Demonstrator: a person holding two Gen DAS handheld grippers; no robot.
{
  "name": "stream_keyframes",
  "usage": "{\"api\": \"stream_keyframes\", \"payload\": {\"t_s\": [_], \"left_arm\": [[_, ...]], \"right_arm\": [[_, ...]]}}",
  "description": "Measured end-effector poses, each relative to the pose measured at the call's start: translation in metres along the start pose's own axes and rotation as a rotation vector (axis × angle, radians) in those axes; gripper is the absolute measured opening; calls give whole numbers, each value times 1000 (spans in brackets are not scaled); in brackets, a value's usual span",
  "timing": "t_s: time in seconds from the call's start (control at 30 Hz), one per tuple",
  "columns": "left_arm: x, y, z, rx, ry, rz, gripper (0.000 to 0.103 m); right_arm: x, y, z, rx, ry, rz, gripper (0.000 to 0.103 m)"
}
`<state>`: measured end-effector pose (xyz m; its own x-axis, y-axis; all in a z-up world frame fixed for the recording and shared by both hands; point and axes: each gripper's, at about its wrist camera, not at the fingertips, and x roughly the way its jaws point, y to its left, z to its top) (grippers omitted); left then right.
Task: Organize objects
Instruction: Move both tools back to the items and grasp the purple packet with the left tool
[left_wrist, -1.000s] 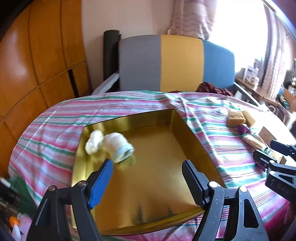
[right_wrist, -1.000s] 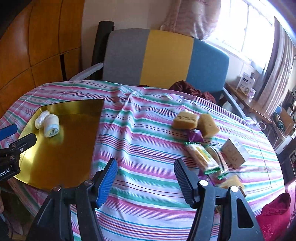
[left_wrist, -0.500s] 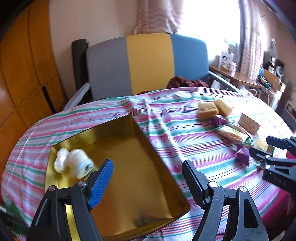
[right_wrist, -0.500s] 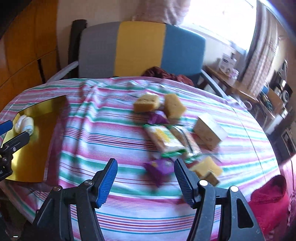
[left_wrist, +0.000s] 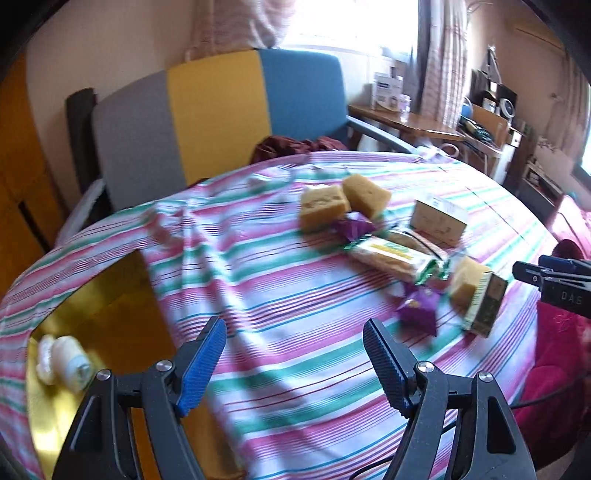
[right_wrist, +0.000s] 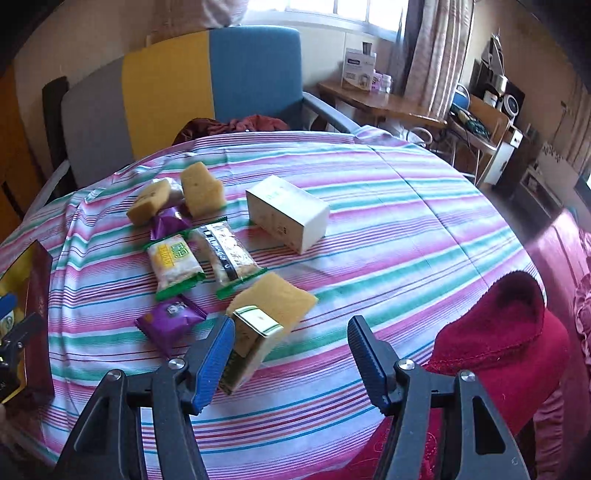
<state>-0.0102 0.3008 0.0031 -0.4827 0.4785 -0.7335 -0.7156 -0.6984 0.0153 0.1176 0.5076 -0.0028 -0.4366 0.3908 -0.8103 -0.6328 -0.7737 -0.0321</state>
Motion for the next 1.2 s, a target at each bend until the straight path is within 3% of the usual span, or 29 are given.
{"api": "stream_keyframes", "payload": {"t_s": [0.53, 0.87, 0.97, 1.03, 1.2], "left_arm": [[68, -97, 5, 230, 76, -164, 77], [111, -113, 11, 230, 142, -183, 77], [121, -113, 11, 216, 165, -205, 67], [125, -112, 9, 206, 184, -232, 46], [115, -105, -4, 204, 160, -245, 43]], "right_arm": [[14, -34, -2, 219, 37, 163, 65], [18, -35, -3, 227, 57, 194, 65], [19, -35, -3, 227, 64, 197, 65], [19, -34, -3, 224, 67, 198, 65], [22, -31, -2, 205, 82, 194, 65]]}}
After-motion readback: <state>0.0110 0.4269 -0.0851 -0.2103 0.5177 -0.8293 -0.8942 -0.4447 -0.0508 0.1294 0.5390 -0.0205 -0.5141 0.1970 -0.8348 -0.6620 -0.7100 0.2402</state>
